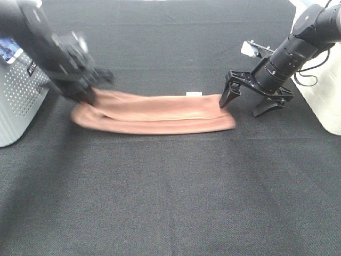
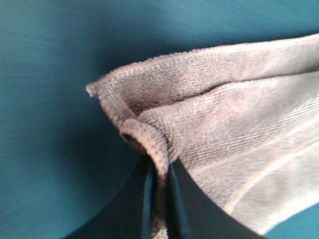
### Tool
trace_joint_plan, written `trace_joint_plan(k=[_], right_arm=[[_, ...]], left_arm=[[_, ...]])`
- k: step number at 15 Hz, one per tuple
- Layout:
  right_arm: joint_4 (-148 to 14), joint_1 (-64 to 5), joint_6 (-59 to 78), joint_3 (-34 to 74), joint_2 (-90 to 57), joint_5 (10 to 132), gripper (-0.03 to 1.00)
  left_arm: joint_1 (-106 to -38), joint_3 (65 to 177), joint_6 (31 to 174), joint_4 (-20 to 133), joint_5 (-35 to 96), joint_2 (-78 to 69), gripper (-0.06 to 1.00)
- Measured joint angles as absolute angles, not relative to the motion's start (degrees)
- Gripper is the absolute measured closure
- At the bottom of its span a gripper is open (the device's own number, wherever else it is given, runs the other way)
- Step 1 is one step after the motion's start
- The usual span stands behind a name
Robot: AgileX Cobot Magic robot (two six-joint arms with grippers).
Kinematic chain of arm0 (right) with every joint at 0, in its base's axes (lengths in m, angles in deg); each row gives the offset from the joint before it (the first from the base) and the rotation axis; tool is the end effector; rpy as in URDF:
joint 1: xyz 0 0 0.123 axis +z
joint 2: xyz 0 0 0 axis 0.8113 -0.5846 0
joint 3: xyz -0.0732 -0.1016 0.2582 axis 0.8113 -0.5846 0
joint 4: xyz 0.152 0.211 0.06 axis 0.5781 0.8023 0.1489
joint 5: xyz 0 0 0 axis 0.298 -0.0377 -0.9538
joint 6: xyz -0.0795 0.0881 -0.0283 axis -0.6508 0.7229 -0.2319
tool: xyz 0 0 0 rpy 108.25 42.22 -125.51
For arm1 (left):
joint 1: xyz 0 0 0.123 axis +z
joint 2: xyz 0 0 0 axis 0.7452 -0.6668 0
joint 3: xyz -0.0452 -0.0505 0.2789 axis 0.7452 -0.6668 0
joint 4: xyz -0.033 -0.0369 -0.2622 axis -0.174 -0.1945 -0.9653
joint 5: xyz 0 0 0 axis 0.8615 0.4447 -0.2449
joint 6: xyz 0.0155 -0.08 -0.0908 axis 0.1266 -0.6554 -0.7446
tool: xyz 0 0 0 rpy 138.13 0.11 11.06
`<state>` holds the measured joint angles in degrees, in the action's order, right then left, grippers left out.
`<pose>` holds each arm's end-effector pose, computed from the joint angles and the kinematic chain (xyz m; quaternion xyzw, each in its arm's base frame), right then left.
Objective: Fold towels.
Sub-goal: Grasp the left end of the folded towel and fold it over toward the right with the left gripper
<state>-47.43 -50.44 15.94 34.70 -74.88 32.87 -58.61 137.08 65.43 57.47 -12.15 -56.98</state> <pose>0.4786 0.0730 0.0780 -0.0298 0.9773 0.1766 0.1133 0.4744 -0.1066 0.1240 0.0016 0.9834 -0.1070 0.1467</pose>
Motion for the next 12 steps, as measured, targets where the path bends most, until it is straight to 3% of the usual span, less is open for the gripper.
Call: trace_joint_plan(k=[2,5,12], right_arm=[[-47.43,-50.44,15.94,34.70,-74.88,32.82,0.05],[-47.43,-50.44,15.94,34.70,-74.88,32.59,0.05],[-47.37,-50.44,15.94,34.70,-74.88,32.19,0.05]], left_arm=[[-58.66,144.93,60.45,62.45,-21.55,-56.57,0.89],[-61.59,152.43,60.27,56.78,-26.31,-56.57,0.89],[-73.68,154.44,57.81,44.86,-13.36,-63.97,0.89]])
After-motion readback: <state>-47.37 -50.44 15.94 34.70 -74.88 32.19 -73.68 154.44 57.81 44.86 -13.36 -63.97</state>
